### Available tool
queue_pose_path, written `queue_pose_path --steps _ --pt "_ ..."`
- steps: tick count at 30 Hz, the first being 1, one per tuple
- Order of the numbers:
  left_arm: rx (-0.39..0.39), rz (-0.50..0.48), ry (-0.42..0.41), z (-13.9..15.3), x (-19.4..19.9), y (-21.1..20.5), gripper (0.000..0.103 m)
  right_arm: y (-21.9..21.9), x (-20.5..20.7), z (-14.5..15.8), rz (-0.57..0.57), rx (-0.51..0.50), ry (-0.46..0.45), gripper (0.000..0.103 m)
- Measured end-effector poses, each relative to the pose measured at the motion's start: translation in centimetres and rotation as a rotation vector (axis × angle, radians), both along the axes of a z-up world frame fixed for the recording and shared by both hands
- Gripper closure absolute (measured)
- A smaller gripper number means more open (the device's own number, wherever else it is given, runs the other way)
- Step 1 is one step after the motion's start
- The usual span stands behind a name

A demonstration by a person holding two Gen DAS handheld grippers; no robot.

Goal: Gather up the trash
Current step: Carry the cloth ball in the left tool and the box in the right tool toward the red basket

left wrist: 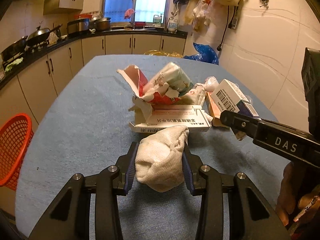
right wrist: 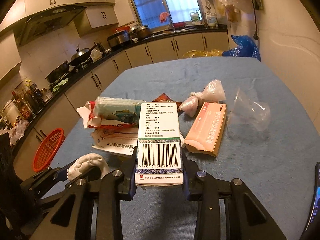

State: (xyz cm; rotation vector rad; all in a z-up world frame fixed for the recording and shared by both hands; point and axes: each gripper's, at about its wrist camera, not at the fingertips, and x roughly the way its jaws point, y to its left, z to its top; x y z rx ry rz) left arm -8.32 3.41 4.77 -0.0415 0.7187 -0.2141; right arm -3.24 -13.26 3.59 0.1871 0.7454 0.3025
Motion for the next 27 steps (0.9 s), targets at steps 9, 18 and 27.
queue_pose_path --steps 9,18,27 --pt "0.004 0.01 -0.038 1.3 -1.0 0.5 0.064 0.0 -1.0 0.9 0.011 0.005 -0.029 0.066" --pt "-0.007 0.013 -0.084 2.9 -2.3 1.6 0.064 0.6 -1.8 2.0 0.034 0.007 -0.058 0.066" --pt "-0.022 0.042 -0.122 4.5 -3.3 3.4 0.063 1.8 -2.3 3.2 0.067 0.009 -0.084 0.066"
